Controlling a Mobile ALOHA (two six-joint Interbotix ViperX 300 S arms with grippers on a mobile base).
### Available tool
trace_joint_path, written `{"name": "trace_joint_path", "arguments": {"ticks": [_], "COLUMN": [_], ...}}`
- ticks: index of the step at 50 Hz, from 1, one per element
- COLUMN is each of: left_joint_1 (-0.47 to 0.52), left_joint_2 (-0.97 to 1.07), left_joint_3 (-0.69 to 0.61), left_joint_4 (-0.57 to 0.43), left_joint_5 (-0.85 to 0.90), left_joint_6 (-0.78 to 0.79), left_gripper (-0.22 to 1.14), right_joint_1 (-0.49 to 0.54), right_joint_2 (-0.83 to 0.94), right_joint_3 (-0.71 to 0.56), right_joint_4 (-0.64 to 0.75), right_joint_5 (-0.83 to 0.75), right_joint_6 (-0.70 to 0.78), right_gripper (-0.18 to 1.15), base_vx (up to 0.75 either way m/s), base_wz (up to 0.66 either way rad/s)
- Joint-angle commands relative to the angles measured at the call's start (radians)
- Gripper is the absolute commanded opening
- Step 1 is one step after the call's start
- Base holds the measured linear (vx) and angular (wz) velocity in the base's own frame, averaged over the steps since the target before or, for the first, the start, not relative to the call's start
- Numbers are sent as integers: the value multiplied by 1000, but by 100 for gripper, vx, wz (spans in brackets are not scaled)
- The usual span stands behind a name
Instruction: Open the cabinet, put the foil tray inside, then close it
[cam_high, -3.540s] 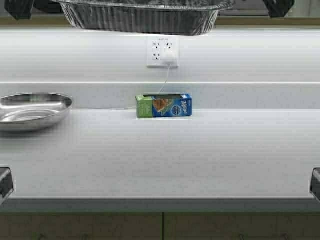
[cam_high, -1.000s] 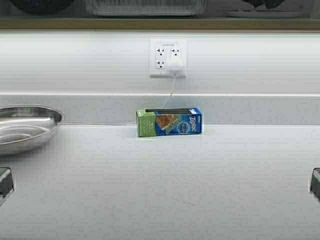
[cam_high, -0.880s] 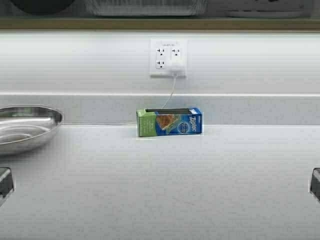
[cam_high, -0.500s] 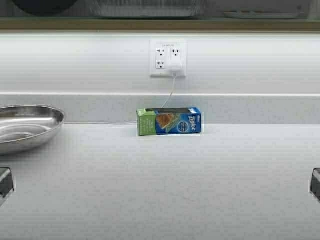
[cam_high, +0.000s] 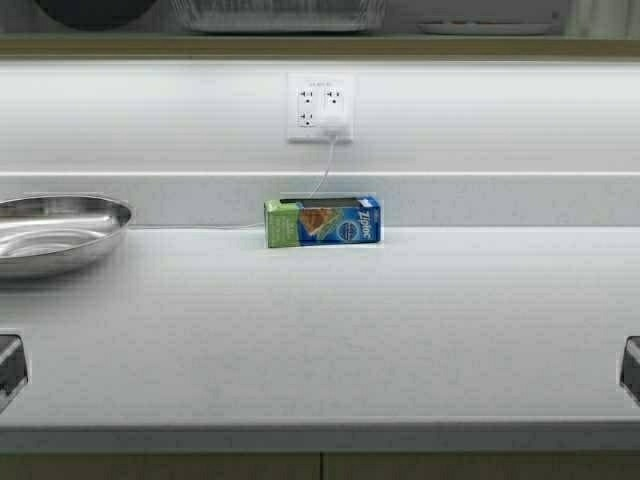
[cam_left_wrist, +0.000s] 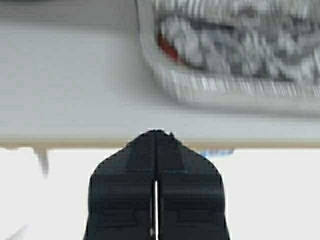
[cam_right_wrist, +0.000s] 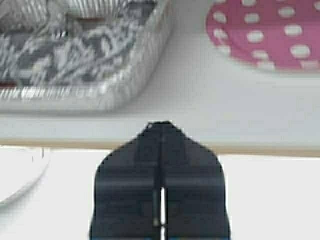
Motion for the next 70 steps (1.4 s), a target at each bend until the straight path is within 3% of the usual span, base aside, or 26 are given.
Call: {"name": "trace_joint_path", "arguments": {"ticks": [1,8,41,70], "left_joint_1": [-2,-3,-3,0], "left_joint_2": [32,69,58,15], "left_joint_3": [-5,-8,83,25], "left_joint_4": [3,-5,-29,-8], "left_joint_5": [-34,-64,-81,129], "left_joint_6": [20,51,51,69], "left_gripper": [4,4,4,4], "right_joint_1": [3,2,-25,-26], "right_joint_2": [20,46,-15,-87], "right_joint_3": [-14,-18,100,87], "right_joint_4": [-51,-89,-74,-74], "right_joint_5": [-25,-69,-69,-55], "right_joint_6": [-34,-110,-123,-123], "right_gripper": [8,8,8,8], "base_vx": [-28,-25,-22,-28], "base_wz": [-4,-4,3,-4]}}
